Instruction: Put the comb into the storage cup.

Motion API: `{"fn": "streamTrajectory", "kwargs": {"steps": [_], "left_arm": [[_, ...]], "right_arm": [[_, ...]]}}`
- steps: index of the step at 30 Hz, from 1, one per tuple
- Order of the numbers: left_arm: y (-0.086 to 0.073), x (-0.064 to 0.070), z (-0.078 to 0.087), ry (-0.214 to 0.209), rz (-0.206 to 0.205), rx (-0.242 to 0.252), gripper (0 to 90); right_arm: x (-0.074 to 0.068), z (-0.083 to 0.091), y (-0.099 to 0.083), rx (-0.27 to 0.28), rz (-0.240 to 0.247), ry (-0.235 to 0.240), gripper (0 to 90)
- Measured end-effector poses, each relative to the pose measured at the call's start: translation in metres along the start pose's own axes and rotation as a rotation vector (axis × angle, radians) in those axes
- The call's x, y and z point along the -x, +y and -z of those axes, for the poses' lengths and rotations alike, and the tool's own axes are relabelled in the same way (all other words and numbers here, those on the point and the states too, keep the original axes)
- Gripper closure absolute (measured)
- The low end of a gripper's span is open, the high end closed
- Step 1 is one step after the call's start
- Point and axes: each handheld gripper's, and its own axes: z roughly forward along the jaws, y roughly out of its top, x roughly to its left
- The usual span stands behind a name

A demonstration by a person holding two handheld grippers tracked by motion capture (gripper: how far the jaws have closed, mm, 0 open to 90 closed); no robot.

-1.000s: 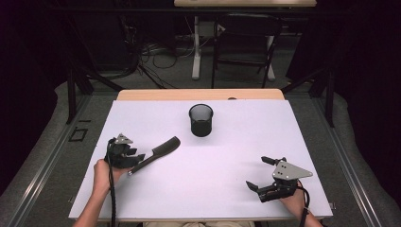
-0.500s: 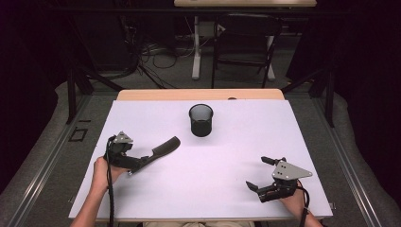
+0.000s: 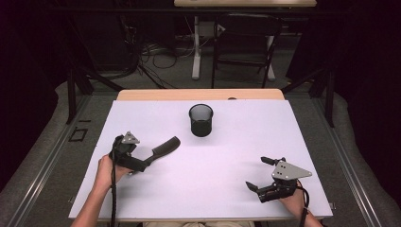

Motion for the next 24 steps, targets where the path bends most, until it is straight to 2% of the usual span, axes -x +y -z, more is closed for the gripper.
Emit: {"fn": "streamTrajectory", "kwargs": {"steps": [7,16,18,24], "left_arm": [[0.007,0.005,-0.007,0.010,-0.044,-0.049,0.0],[0.012,0.008,-0.015,0.013,-0.060,-0.090,0.4],[0.013,0.009,-0.017,0.014,-0.071,-0.116,3.7],[0.016,0.013,-0.021,-0.002,-0.100,-0.143,15.0]], "right_arm": [[0.000,-0.001,0.000,-0.002,-0.001,0.003,0.0],[-0.001,-0.001,0.000,-0.007,-0.001,0.006,0.0],[-0.001,-0.001,0.000,-0.005,0.000,0.006,0.0],[-0.001,-0.002,0.000,-0.006,0.002,0.009,0.0]]}}
